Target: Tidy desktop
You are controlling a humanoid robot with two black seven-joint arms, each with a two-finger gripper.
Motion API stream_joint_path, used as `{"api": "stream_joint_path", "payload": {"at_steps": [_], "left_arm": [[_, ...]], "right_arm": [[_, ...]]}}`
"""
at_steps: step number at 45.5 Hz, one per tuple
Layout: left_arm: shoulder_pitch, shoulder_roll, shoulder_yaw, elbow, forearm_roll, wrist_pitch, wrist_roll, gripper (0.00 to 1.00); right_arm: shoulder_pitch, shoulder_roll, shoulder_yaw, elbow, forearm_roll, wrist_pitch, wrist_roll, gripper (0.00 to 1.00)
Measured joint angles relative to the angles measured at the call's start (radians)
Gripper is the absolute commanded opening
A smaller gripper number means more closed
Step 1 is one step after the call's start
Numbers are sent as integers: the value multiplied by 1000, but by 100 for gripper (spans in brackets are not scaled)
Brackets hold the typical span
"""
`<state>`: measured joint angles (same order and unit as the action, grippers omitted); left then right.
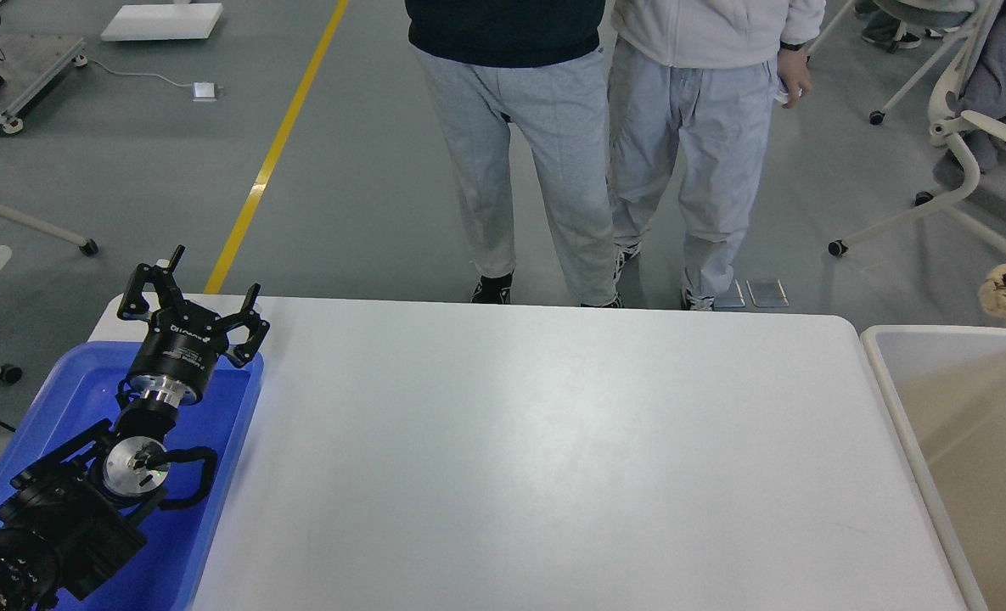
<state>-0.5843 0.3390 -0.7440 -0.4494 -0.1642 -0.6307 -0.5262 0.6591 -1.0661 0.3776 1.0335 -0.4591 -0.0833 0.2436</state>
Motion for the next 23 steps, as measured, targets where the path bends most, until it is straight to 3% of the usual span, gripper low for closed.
{"api": "stream_joint_path", "payload": {"at_steps": [12, 23], "left_arm": [[0, 0, 0, 0, 0, 0, 0, 100], [0, 0, 0, 0, 0, 0, 0, 100]], "right_arm": [[-59, 122, 0, -222, 160, -9, -5, 0], [-77, 303, -1, -540, 235, 50, -11, 0]]}}
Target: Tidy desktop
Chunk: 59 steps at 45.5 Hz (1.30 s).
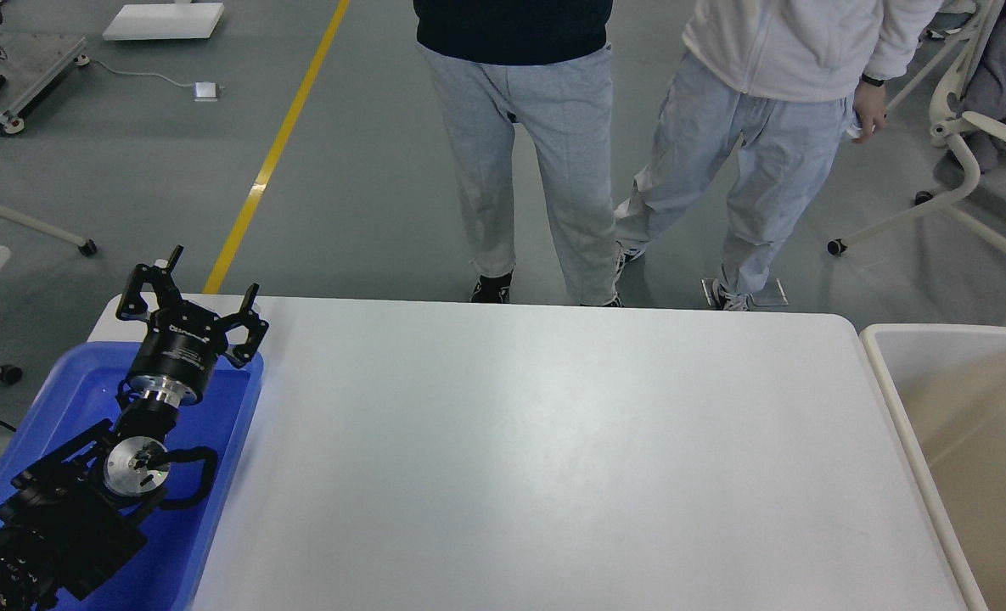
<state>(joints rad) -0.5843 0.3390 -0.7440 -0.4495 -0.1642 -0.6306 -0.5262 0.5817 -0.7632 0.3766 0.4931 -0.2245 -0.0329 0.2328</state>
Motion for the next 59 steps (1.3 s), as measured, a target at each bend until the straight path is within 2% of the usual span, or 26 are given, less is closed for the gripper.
{"api": "stream_joint_path", "payload": {"at_steps": [2, 10, 26, 27, 29, 31, 32, 59], "left_arm": [[0, 0, 0, 0, 0, 0, 0, 100], [0, 0, 0, 0, 0, 0, 0, 100], [1, 0, 0, 0, 0, 0, 0, 100], [1, 0, 0, 0, 0, 0, 0, 100], [1, 0, 0, 0, 0, 0, 0, 100], [1, 0, 0, 0, 0, 0, 0, 100], [1, 0, 0, 0, 0, 0, 0, 100], [1, 0, 0, 0, 0, 1, 0, 100]], "right_arm": [[-2, 47, 0, -86, 8, 27, -1, 0], [-4, 143, -2, -253, 20, 72, -2, 0], [0, 226, 2, -382, 31, 97, -3, 0], [0, 228, 2, -385, 31, 97, -3, 4], [1, 231, 1, -391, 29, 98, -3, 30], [1, 234, 0, -398, 27, 98, -4, 77], [1, 235, -1, -402, 26, 98, -4, 96], [5, 245, -9, -454, 34, 39, -3, 99]]}}
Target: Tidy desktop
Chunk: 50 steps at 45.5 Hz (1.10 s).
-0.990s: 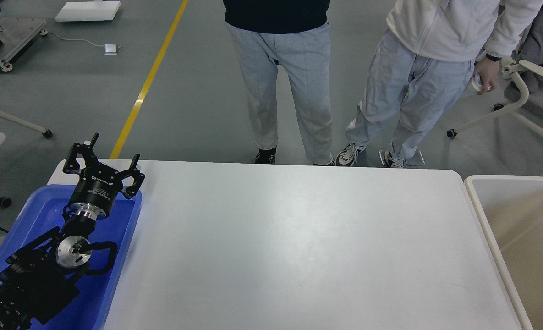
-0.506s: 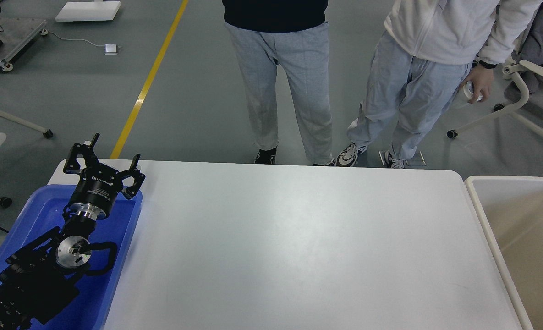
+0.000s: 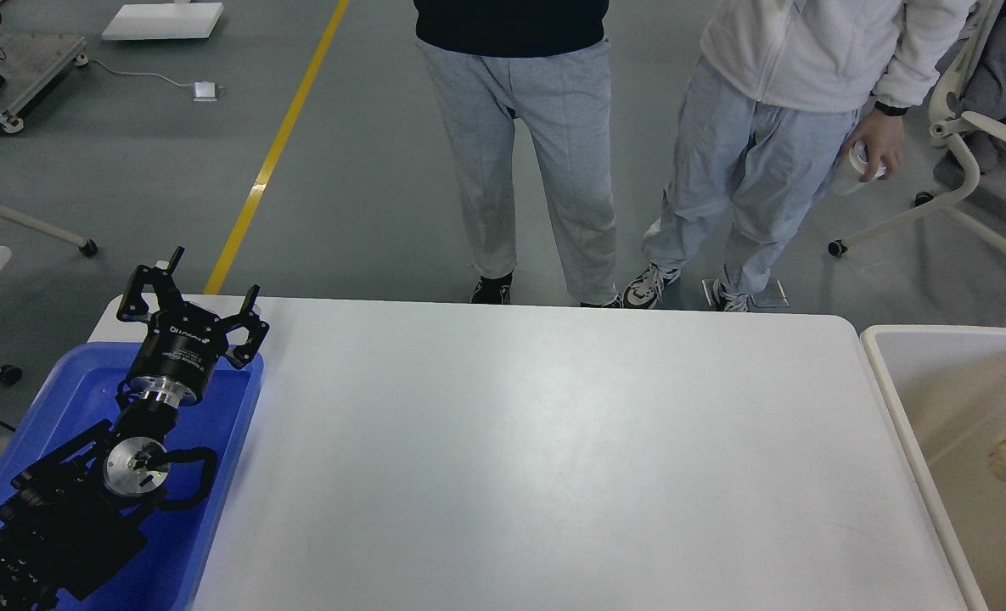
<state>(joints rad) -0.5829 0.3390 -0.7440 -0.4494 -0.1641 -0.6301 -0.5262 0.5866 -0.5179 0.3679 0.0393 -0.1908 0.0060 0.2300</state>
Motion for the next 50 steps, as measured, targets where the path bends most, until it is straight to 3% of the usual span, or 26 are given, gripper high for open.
{"api": "stream_joint_path", "payload": {"at_steps": [16, 25, 33, 50], "left_arm": [[1, 0, 0, 0, 0, 1, 0, 100], [1, 0, 0, 0, 0, 1, -1, 100], [1, 0, 0, 0, 0, 1, -1, 100], [2, 0, 0, 0, 0, 1, -2, 100]], "right_arm": [[11, 4, 19, 18, 1, -4, 0, 98], [15, -2, 175, 105, 2, -3, 6, 100], [4, -20, 339, 232, 2, 0, 24, 100], [-73, -34, 503, 620, 2, 1, 55, 100]]}}
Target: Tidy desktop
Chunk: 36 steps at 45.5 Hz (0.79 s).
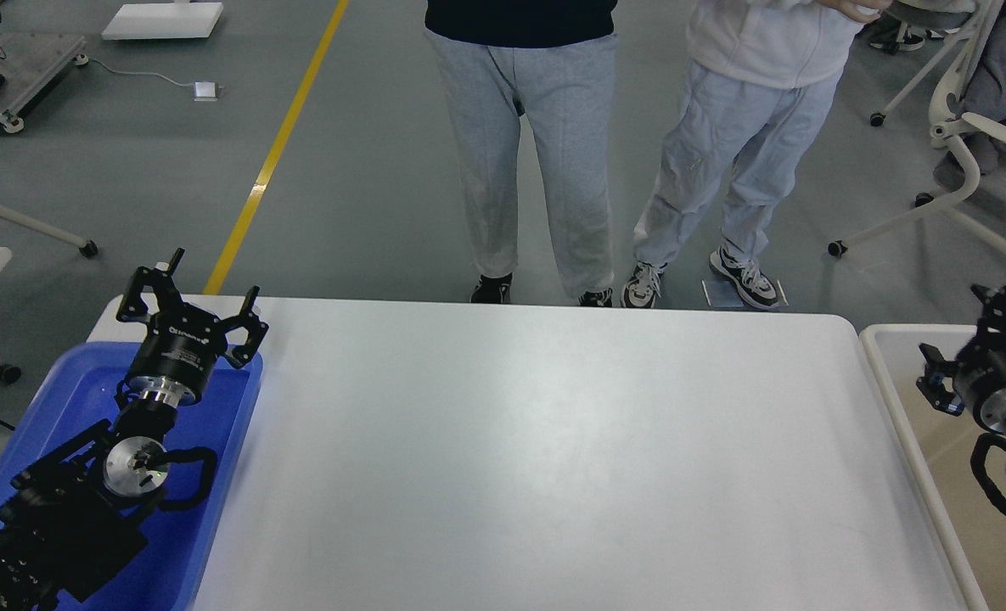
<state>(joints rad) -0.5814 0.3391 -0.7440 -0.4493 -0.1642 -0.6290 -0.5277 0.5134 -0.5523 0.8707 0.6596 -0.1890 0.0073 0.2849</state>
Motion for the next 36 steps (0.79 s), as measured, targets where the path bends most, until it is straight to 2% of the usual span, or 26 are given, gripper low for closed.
{"api": "stream_joint_path", "payload": {"at_steps": [13, 36], "left_arm": [[0, 0, 0, 0, 0, 0, 0, 100], [0, 0, 0, 0, 0, 0, 0, 100]], "right_arm": [[-25, 106, 119, 130, -2, 30, 70, 100], [-48, 215, 229, 156, -2, 71, 115, 100]]}}
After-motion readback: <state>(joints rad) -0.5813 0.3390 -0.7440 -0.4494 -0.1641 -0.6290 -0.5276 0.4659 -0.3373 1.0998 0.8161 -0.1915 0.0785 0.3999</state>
